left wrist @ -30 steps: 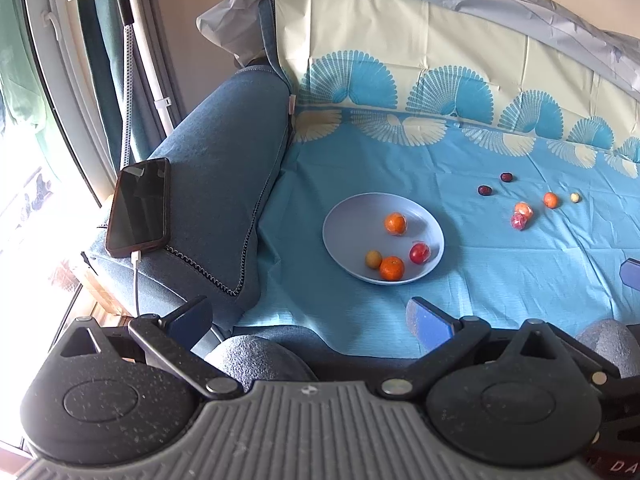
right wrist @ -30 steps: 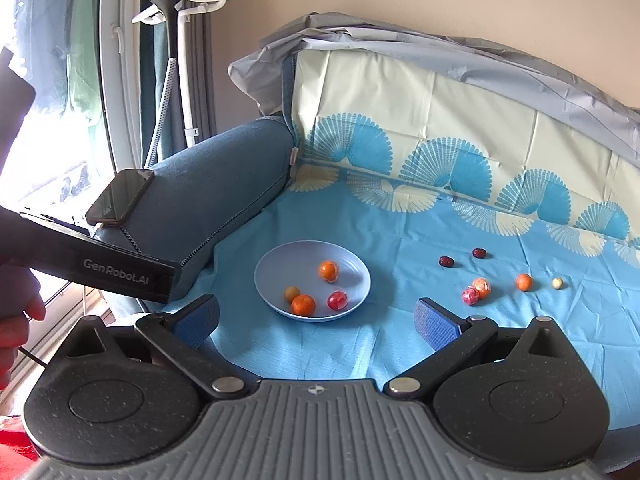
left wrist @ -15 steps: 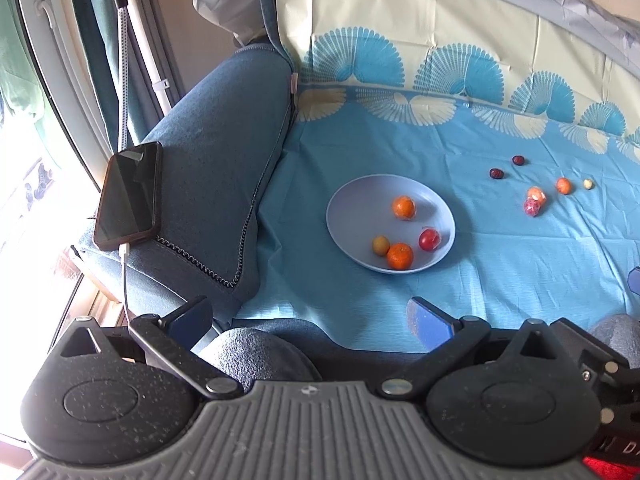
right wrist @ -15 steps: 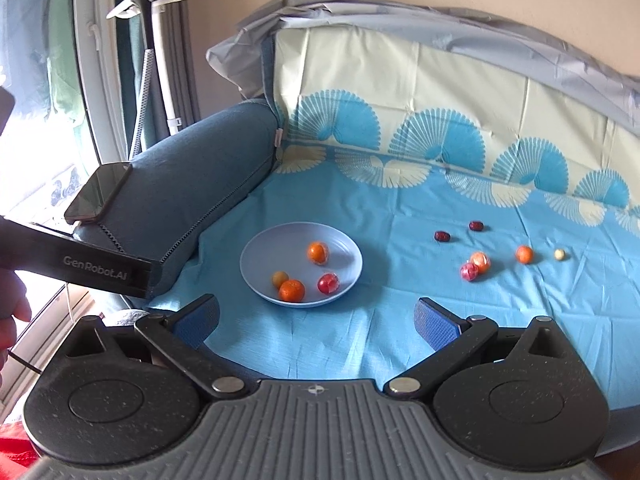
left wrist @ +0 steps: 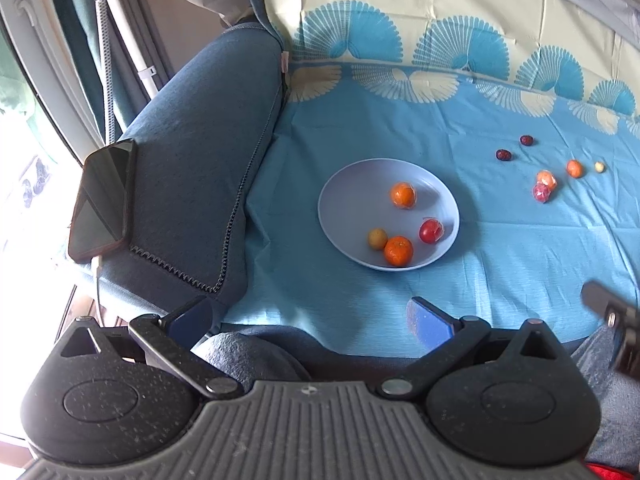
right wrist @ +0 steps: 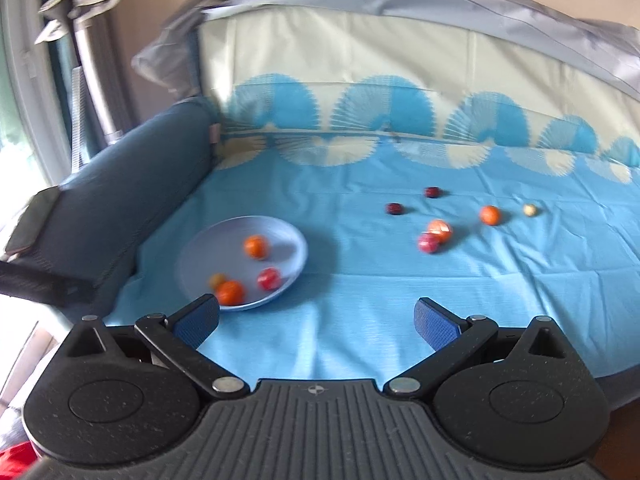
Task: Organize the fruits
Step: 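Grasp a wrapped mandarin with the right tool while the left tool grasps a red date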
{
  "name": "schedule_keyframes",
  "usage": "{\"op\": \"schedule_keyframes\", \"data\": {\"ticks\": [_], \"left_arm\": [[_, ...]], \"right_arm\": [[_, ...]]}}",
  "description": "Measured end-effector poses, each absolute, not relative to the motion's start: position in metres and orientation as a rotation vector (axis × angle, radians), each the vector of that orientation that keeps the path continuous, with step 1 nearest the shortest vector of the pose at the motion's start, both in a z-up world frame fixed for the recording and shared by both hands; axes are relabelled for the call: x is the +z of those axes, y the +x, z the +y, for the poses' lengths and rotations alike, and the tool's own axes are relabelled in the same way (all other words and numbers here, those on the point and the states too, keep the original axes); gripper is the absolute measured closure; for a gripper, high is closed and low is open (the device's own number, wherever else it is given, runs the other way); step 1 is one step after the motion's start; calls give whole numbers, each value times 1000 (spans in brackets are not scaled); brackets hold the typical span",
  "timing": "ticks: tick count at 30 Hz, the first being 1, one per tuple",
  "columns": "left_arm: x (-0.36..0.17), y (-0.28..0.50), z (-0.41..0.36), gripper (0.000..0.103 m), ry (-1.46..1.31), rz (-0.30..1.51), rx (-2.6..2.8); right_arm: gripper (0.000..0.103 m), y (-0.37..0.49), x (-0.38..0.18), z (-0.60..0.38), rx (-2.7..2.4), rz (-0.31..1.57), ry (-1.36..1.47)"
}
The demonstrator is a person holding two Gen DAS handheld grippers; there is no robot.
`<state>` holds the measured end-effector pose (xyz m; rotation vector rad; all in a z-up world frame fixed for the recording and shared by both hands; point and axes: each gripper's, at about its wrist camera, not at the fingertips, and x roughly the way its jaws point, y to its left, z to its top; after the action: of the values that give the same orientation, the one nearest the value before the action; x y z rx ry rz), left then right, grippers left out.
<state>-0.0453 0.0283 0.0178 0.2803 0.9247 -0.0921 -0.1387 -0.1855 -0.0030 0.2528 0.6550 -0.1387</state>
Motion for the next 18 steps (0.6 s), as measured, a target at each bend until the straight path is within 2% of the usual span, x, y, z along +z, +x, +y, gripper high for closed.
{"op": "schedule_keyframes", "data": {"ticks": [18], "left_arm": [[-6, 39, -55, 0, 316, 984, -134]], "right_arm": [[1, -28, -88, -320, -390, 742, 431]]}}
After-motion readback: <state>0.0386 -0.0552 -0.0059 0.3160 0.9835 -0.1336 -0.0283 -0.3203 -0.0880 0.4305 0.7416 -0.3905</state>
